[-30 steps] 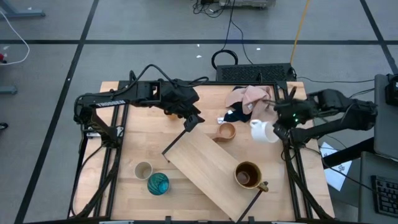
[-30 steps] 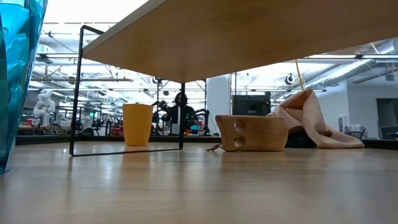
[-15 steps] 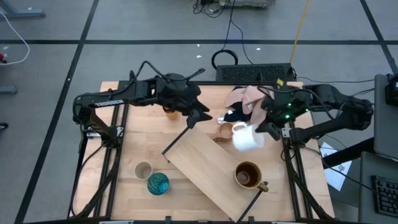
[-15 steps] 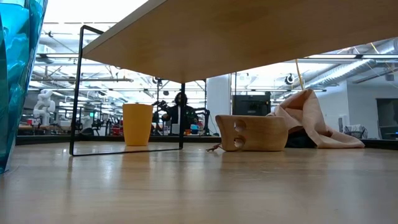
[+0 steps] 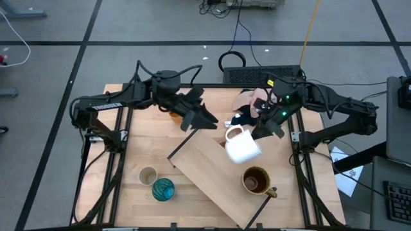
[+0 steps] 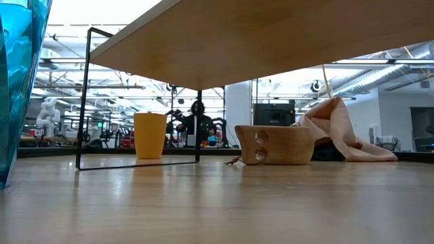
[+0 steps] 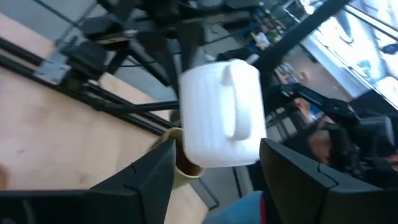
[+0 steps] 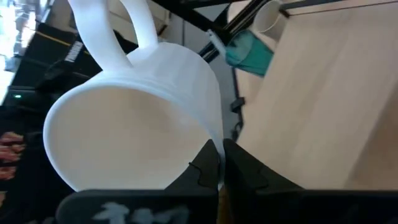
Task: Stack small to large cups/mugs on shelf
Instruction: Put the white mug on the shelf
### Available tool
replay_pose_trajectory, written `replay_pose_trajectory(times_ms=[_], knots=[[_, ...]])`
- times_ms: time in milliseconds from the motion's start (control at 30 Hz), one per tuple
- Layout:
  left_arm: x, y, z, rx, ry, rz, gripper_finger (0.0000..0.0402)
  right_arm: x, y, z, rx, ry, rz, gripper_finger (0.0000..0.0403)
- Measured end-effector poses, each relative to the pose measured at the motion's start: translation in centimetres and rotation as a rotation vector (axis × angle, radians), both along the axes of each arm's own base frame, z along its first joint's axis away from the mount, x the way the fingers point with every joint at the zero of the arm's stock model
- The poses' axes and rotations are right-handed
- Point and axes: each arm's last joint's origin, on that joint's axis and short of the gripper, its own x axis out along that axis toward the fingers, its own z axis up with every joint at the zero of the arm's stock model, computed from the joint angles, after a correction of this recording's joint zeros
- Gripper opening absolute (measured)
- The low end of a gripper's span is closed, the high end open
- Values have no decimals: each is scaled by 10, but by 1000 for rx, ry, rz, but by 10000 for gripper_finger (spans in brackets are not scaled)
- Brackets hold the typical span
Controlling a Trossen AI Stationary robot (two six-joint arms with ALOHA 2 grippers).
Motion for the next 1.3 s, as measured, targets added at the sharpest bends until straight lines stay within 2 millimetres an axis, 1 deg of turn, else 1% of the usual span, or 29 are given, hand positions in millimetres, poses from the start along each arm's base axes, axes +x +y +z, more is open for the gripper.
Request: replay_pose_trajectory(times_ms=[100,200,367,500,667,767,1067,1300], knots=[[0,-4,1,-2,-17,-33,234,6,-2,-2,44,14,16,0],[1,-6,2,-20,-17,-35,234,15,-4,-8,69,55,19,0],[1,-9,2,-23,-11,-40,234,33,-5,-19,113,101,73,0],[0,-8,0,-23,12,-30,234,42,-5,-23,148,107,121,0],[-1,-8,-7,-18,89,-4,234,48,-2,-20,200,78,169,0],[-1,-9,-8,-18,92,-5,234,51,-3,-21,219,86,170,0],[-1,-12,-7,-34,95,-19,234,60,-3,-35,239,169,190,0],[-2,-17,-8,-70,114,-65,234,74,-9,-46,258,191,194,0]])
